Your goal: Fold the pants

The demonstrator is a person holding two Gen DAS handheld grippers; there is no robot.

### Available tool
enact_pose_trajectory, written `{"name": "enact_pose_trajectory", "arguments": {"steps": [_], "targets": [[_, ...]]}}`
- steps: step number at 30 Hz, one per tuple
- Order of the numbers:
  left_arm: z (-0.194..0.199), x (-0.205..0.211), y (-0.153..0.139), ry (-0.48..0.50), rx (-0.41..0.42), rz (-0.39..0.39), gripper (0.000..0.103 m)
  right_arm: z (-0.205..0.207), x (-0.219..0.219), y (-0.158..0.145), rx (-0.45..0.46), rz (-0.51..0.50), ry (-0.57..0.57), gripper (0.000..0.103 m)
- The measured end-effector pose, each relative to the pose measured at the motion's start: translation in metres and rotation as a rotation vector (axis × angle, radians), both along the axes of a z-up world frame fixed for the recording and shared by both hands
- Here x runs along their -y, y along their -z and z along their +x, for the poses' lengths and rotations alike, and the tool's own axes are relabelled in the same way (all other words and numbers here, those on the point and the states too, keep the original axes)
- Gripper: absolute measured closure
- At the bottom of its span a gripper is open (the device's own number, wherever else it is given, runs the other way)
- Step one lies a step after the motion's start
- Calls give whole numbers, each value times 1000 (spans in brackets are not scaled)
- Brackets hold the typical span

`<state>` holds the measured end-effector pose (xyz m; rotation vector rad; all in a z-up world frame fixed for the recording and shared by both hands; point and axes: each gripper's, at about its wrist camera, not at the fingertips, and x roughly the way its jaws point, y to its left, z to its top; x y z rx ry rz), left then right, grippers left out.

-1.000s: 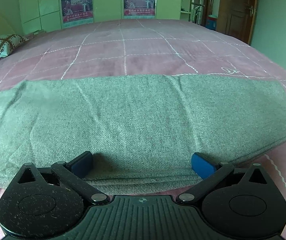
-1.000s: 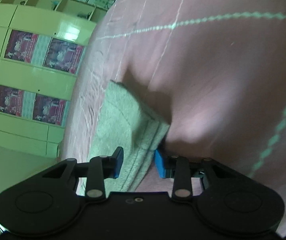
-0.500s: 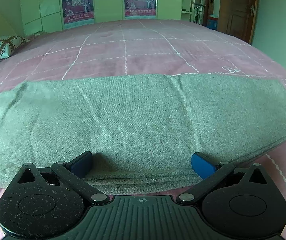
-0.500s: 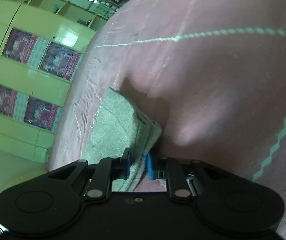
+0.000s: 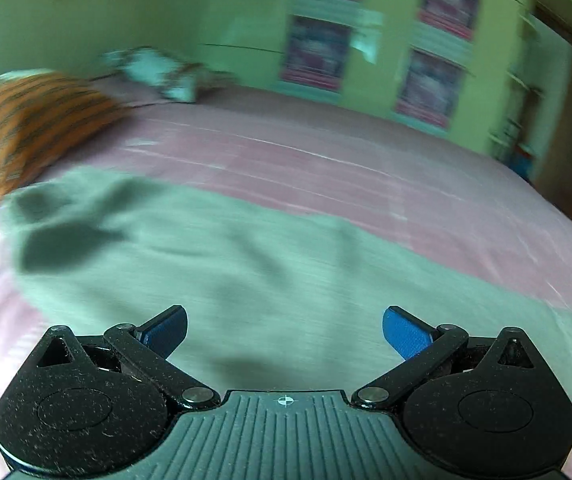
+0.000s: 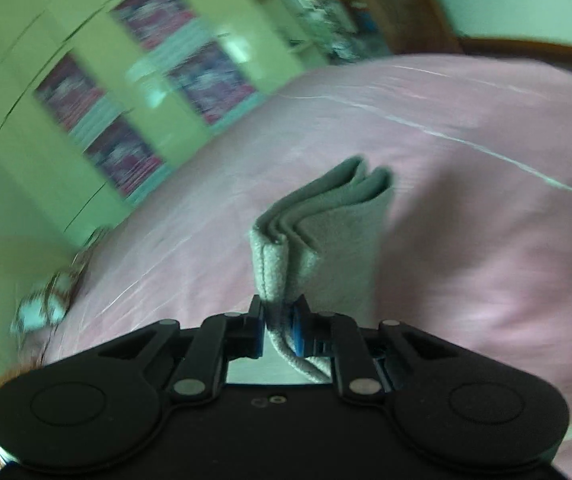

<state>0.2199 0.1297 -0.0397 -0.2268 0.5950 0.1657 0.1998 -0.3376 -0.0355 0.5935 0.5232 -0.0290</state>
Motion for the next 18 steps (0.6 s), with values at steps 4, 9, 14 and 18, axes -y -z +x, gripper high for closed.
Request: {"name": "enact_pose_trajectory", "arguments": {"steps": [4, 9, 14, 18], "targets": [[-19, -54, 7, -73, 5, -26, 0, 31, -106, -12, 43, -60, -158, 98], [-28, -100, 25, -135, -45, 21, 0, 49, -255, 26, -47, -122, -478, 67], [-41, -131, 35, -170, -58, 3, 0, 20, -300, 48, -60, -146, -624, 78], [-42, -127, 32, -134, -35, -46, 0, 15, -266, 45, -17, -140, -473, 79]]}}
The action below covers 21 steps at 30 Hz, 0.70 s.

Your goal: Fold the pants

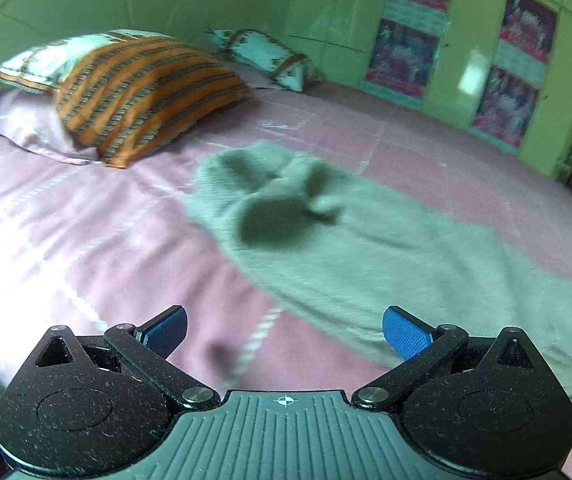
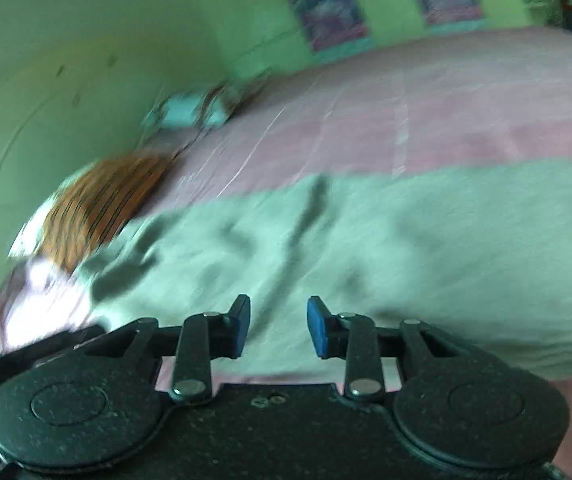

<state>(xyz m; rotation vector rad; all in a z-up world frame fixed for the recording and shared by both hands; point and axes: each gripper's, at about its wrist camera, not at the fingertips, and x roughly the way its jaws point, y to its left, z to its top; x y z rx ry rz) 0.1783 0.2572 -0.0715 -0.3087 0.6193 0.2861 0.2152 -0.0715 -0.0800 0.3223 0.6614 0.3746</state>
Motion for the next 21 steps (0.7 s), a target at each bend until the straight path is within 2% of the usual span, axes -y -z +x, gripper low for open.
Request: {"name": "enact_pose_trajectory", "arguments": {"steps": [3, 8, 9, 10, 11, 13, 16, 19, 20, 21], "targets": [[13, 30, -16, 141, 52, -56, 0, 1, 36, -6, 0, 47, 99, 79], [53, 99, -21, 372, 29, -132, 0, -9, 78, -17, 39, 24, 187, 73], [60, 112, -18, 404, 15, -146, 5, -10, 87, -17, 43, 17, 213, 73], [66, 122, -15, 431, 1, -173, 18, -13, 97, -18, 42, 12, 236, 73], [74, 132, -9, 454, -22, -205, 25, -13, 102, -14, 35, 10, 248, 73], [90, 142, 4, 464, -65, -275, 33, -18, 120, -9, 21, 6, 275, 72], [106, 146, 21, 452, -104, -399, 35, -22, 136, 0, 8, 23, 289, 72], [115, 154, 30, 441, -114, -449, 36, -26, 152, 6, -2, 35, 318, 71], [117, 155, 32, 432, -113, -461, 39, -26, 156, 9, -9, 44, 330, 70], [119, 154, 35, 416, -119, -472, 48, -25, 161, 12, -19, 58, 339, 70]]}}
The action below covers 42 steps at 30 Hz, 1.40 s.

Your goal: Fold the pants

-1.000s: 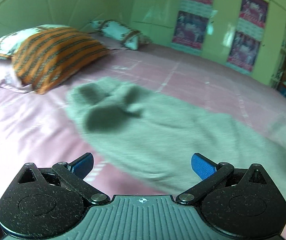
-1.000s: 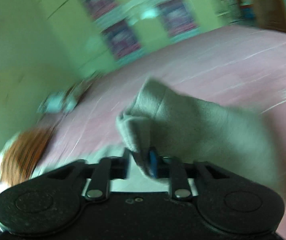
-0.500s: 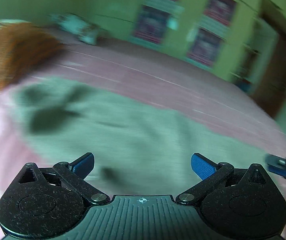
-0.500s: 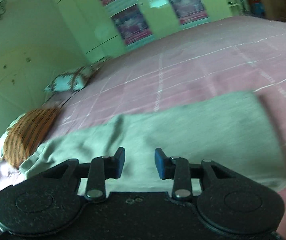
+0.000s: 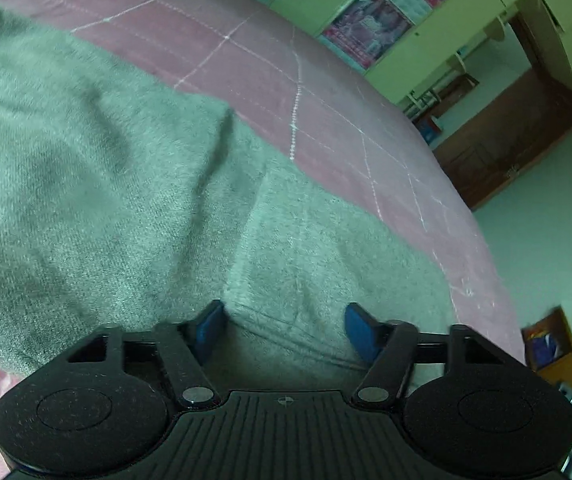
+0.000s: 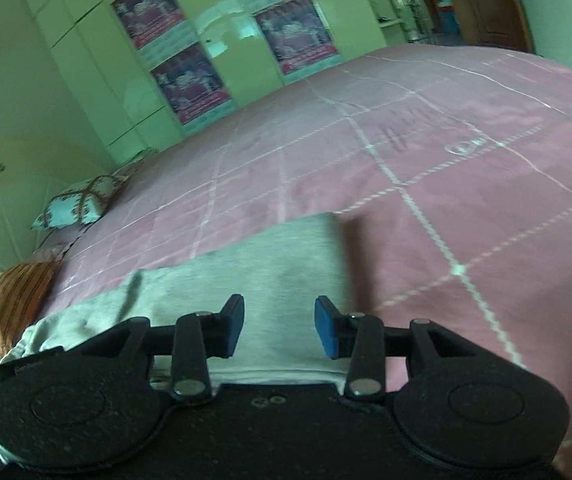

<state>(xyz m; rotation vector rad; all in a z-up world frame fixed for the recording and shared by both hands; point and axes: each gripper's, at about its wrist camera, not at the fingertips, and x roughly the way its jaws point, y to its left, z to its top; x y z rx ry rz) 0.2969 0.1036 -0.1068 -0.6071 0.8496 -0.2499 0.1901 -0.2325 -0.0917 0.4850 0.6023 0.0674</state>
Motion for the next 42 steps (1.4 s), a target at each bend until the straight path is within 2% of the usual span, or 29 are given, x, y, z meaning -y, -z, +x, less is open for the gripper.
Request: {"name": "enact_pose_trajectory", "arguments": {"steps": [1, 4, 6, 8, 9, 10, 12, 15, 17, 20, 21, 22, 23, 24, 26, 27, 28, 29, 30, 32, 33, 34, 35, 37, 38, 39, 40, 42], "targets": [[0, -2, 4, -21, -12, -10, 58, 0, 4, 2, -8, 13, 4, 69], [-1, -6, 10, -52, -24, -45, 63, 0, 10, 6, -12, 24, -3, 68], [-1, 4, 11, -40, -18, 3, 67, 0, 9, 9, -16, 23, -14, 68], [-1, 8, 12, -44, -8, 4, 74, 2, 9, 12, -31, 23, -15, 67], [-3, 4, 10, -54, 12, -2, 91, 4, 8, 14, -48, 16, -19, 67], [-5, 4, 8, -61, 39, -15, 91, 7, 5, 17, -75, 0, -25, 65], [-10, 6, 0, -69, 80, 10, 91, 9, 3, 22, -105, -25, -26, 62], [-15, 7, -14, -54, 137, 41, 91, 9, 4, 20, -98, -6, -26, 59], [-20, 4, -27, -49, 182, 34, 91, 8, 2, 18, -91, -12, -32, 59], [-44, -9, -44, -34, 252, 78, 91, 3, 2, 11, -59, 0, -48, 59], [-45, -13, -42, -43, 239, 102, 90, 2, 1, 9, -48, -4, -57, 58], [-43, -18, -34, -47, 179, 130, 90, 2, 0, 8, -47, -13, -64, 56], [-33, -21, -13, -37, 70, 138, 90, 3, -1, 9, -57, -21, -72, 56], [-29, -27, 5, -46, 9, 113, 87, 6, -3, 13, -80, -29, -83, 56], [-29, -39, 12, -79, 4, 23, 84, 10, -5, 20, -123, -33, -78, 56], [-30, -40, 9, -85, 13, 18, 81, 7, -4, 20, -117, -25, -74, 56], [-30, -40, 3, -89, 23, 37, 73, 2, -3, 16, -90, -29, -63, 57], [-33, -40, -4, -103, 42, 78, 71, -3, -2, 11, -54, -44, -48, 57], [-35, -39, -11, -117, 70, 116, 68, -6, -1, 7, -29, -50, -39, 58], [-41, -38, -27, -155, 132, 179, 63, -7, 4, 0, 14, -23, -41, 74], [-42, -35, -34, -155, 169, 188, 63, -7, 4, -3, 31, -10, -54, 78], [-43, -33, -41, -149, 198, 190, 63, -5, 2, -5, 41, -13, -66, 89], [-41, -27, -47, -131, 221, 190, 63, -3, -1, -6, 45, -23, -81, 94], [-34, -12, -51, -66, 235, 197, 61, 2, -8, -3, 25, -52, -107, 96], [-27, -5, -47, -32, 217, 212, 59, 5, -12, 2, -3, -73, -110, 96], [-19, 4, -37, 7, 161, 244, 53, 11, -16, 12, -65, -112, -101, 96], [-12, 14, -24, 40, 102, 283, 53, 18, -18, 23, -122, -131, -102, 98], [-12, 25, -19, 77, 133, 374, 53, 23, -15, 28, -144, -124, -117, 98]]}}
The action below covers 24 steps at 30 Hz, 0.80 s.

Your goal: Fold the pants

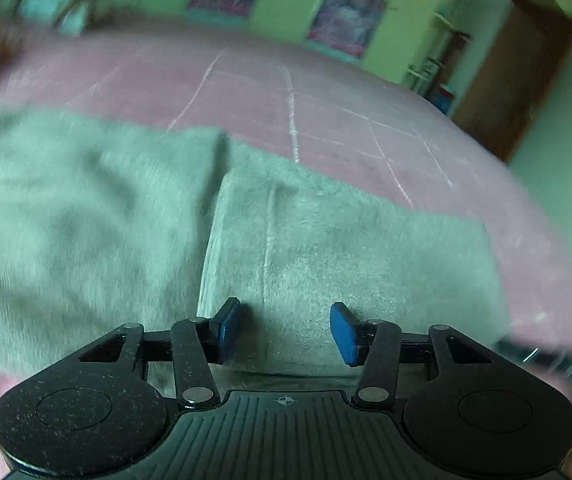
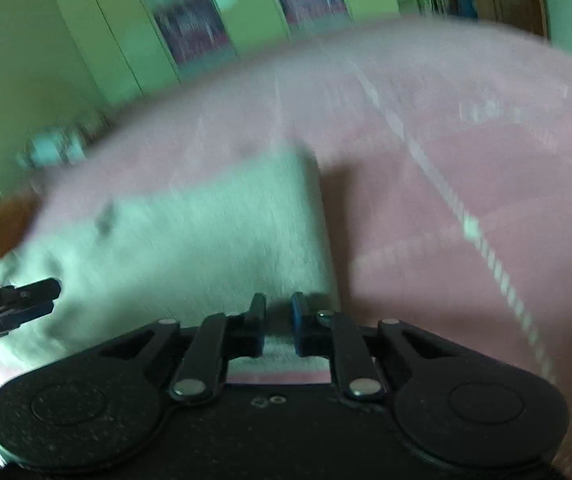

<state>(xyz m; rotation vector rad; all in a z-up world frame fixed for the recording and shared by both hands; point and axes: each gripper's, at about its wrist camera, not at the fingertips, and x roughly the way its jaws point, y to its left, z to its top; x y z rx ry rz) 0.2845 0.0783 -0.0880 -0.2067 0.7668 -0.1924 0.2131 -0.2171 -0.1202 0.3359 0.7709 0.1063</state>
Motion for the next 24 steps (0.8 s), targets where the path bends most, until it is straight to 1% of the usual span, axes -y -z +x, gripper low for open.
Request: {"name": "enact_pose_trajectory", "arguments": {"steps": [1, 2, 3, 4, 6, 8, 9, 11, 12, 13, 14, 15, 17, 18, 19, 20, 21, 24], "targets": [[0, 1, -5, 1, 9, 11, 53, 0, 3, -6, 14, 16, 0, 98], [2, -2, -11, -14, 29, 0, 53, -1, 6, -13, 45, 30, -3, 95], [6, -5, -17, -24, 57, -13, 53, -1, 8, -22, 93, 25, -5, 95], [15, -5, -23, -22, 76, -15, 53, 3, 10, -28, 122, 15, -3, 93], [37, -2, -27, -18, 83, -3, 53, 22, 15, -33, 129, 24, 0, 93], [59, 4, -23, -12, 77, -2, 53, 46, 16, -35, 137, 18, 11, 93], [73, 9, -18, -15, 60, 9, 53, 57, 16, -35, 148, 11, 16, 93], [79, 17, -4, -15, 18, 30, 52, 78, 16, -29, 142, 3, 23, 90], [80, 19, 3, -5, 10, 44, 50, 82, 13, -21, 126, -5, 28, 89], [77, 22, 6, 9, 32, 64, 47, 91, 12, -11, 90, -16, 29, 89], [77, 25, 6, 22, 45, 85, 46, 99, 11, 2, 27, -30, 27, 90], [75, 27, 2, 28, 44, 97, 46, 101, 11, 11, 6, -27, 20, 90], [62, 22, -12, 16, 58, 92, 46, 96, 13, 6, 26, -31, 9, 90], [49, 15, -18, -2, 84, 84, 44, 89, 17, -1, 47, -18, 16, 90], [36, 4, -21, -20, 108, 76, 39, 79, 23, -8, 84, 8, 32, 88], [21, -9, -25, -47, 130, 71, 36, 67, 28, -14, 109, 26, 43, 84], [4, -24, -28, -75, 146, 62, 31, 62, 32, -16, 118, 34, 41, 83], [-43, -76, -30, -170, 160, 45, 31, 32, 40, -19, 127, 54, 21, 83]]}}
